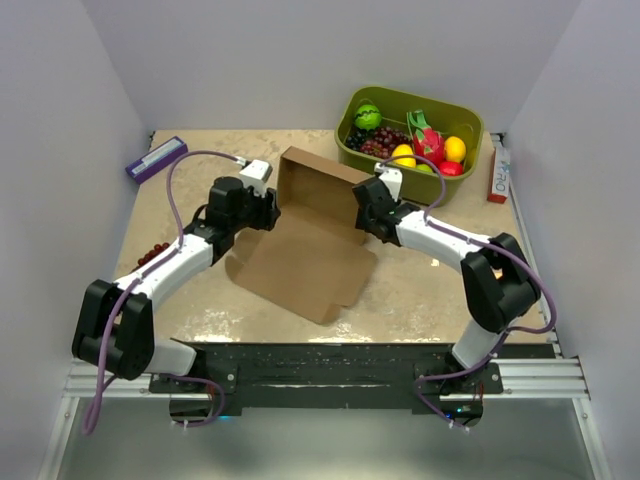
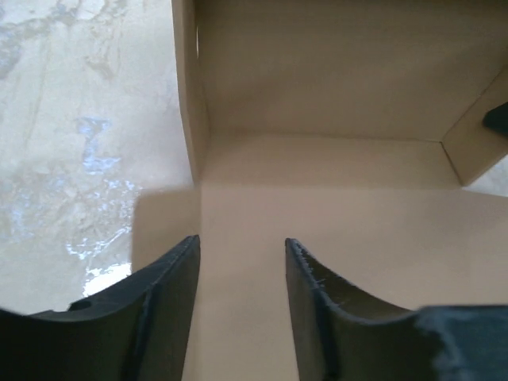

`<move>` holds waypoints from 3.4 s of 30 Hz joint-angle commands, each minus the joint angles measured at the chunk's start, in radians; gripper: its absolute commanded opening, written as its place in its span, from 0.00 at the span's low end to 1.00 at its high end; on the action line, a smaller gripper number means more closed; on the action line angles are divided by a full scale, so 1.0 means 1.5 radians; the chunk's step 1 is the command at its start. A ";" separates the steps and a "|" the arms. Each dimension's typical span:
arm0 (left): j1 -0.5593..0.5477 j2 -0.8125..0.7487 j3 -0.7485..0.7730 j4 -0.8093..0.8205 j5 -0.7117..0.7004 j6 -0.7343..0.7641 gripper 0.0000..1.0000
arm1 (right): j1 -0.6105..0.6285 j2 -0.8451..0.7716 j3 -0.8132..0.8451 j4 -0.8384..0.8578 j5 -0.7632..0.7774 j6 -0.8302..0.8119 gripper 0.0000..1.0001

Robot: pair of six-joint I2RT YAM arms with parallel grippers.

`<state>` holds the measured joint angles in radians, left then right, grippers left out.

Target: Fold the paper box

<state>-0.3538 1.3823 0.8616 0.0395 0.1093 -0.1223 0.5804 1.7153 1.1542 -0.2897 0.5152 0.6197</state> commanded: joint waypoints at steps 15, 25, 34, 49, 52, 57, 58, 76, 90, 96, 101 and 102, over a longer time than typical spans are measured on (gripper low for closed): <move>0.031 -0.083 0.016 -0.024 0.045 -0.009 0.83 | -0.002 -0.262 -0.060 -0.059 -0.102 -0.126 0.85; 0.144 -0.111 0.009 0.018 0.154 -0.100 0.86 | 0.089 -0.234 0.099 -0.107 0.044 -0.280 0.85; 0.144 -0.140 0.002 0.022 0.132 -0.104 0.85 | 0.209 0.022 0.317 -0.114 0.243 -0.410 0.82; 0.144 -0.170 -0.004 0.020 0.098 -0.098 0.85 | 0.224 0.244 0.458 -0.090 0.487 -0.521 0.75; 0.144 -0.171 -0.004 0.020 0.099 -0.100 0.85 | 0.223 0.252 0.448 -0.021 0.501 -0.596 0.70; 0.144 -0.169 -0.005 0.020 0.099 -0.100 0.86 | 0.218 0.278 0.451 0.037 0.516 -0.663 0.52; 0.144 -0.169 -0.005 0.020 0.099 -0.100 0.85 | 0.215 0.280 0.453 0.036 0.516 -0.670 0.47; 0.144 -0.225 0.157 -0.121 0.133 -0.106 0.86 | 0.118 0.184 0.544 -0.297 0.130 -0.296 0.01; 0.144 -0.261 0.323 -0.339 0.130 -0.040 0.88 | 0.052 -0.009 0.106 -0.100 -0.192 0.018 0.00; 0.144 -0.273 0.312 -0.399 0.147 -0.031 0.90 | 0.051 -0.048 -0.011 -0.016 -0.227 0.105 0.00; 0.144 -0.303 0.255 -0.379 0.210 -0.071 0.91 | 0.052 -0.077 -0.069 0.028 -0.231 0.156 0.00; 0.144 -0.305 0.247 -0.372 0.245 -0.079 0.91 | 0.052 -0.082 -0.083 0.034 -0.223 0.172 0.00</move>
<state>-0.1383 0.9615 1.2770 -0.5262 0.3439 -0.1967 0.6552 1.6474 1.0801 -0.3557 0.1898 0.7509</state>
